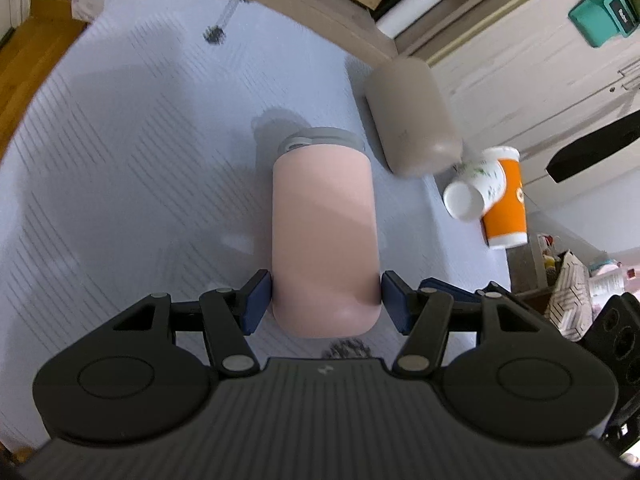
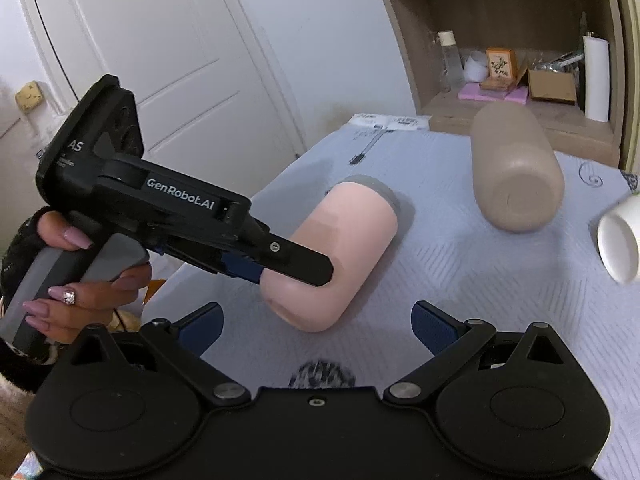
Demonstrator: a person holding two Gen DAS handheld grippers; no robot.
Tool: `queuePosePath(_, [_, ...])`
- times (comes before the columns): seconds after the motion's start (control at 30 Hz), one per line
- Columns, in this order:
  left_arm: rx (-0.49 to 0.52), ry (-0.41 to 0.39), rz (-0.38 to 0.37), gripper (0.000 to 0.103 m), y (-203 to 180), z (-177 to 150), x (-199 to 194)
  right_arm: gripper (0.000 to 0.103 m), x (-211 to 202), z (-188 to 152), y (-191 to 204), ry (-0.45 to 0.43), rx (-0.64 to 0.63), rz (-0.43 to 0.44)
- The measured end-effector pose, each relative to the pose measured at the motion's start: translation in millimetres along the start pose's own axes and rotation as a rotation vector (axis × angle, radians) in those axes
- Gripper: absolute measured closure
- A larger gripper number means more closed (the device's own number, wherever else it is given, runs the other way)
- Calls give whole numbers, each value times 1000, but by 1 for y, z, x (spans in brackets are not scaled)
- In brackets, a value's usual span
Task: Flip cup upright
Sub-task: 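Lift the pink bottle with the left gripper and rotate it upright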
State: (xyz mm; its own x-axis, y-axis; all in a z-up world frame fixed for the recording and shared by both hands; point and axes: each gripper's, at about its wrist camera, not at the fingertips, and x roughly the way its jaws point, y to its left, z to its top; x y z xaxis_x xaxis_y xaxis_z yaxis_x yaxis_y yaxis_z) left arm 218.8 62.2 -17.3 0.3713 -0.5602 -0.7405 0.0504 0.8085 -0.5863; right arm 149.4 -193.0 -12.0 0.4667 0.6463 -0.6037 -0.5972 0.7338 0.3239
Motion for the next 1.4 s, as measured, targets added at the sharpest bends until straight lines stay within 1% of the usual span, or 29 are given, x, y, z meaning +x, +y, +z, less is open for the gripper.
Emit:
queuePosePath(0.13, [-29,47,-50,44,-7,-9,9,1,-6,-3,1,7,-10,-8])
queuePosePath(0.37, [-51,107,-93,44,-20,-19,27,1,-13,-10,-2,19,-3,-29])
queuePosePath(0.5, [-43,105,-98,44,-24,-20,29,1,-11,-14,-7,29,8,-38])
queuePosePath(0.57, [-16,105,-93,41,-27,-21,29,1,-11,-15,-7,32,7,-36])
queuePosePath(0.63, [14,104,-91,32,-30,-22,28,1,-11,-15,-8,34,7,-32])
queuePosePath(0.7, [51,86,-93,27,-33,-22,26,1,-11,-12,-10,40,10,-23])
queuePosePath(0.77, [81,60,-112,26,-33,-19,22,1,-9,-9,-12,49,15,-14])
queuePosePath(0.83, [108,33,-140,21,-30,-14,18,1,-5,-4,-15,66,22,-7])
queuePosePath(0.87, [118,19,-149,20,-29,-11,17,1,0,-1,-18,82,32,-4])
queuePosePath(0.93, [114,0,-149,20,-23,-6,17,1,10,5,-23,115,57,-10])
queuePosePath(1.0, [113,2,-162,20,-20,-1,20,1,17,10,-30,135,93,-2])
queuePosePath(1.1, [115,6,-173,21,-18,3,29,2,29,16,-43,166,169,54])
queuePosePath(1.17, [118,8,-184,22,-16,5,34,8,35,18,-51,187,210,80])
queuePosePath(1.27, [124,7,-201,23,-14,7,37,15,37,20,-55,184,224,82])
queuePosePath(1.3, [122,7,-203,24,-14,8,39,23,36,20,-56,184,228,80])
queuePosePath(1.37, [119,9,-206,28,-13,7,43,25,36,19,-58,185,237,87])
queuePosePath(1.4, [121,13,-209,36,-13,7,44,26,35,18,-58,183,241,91])
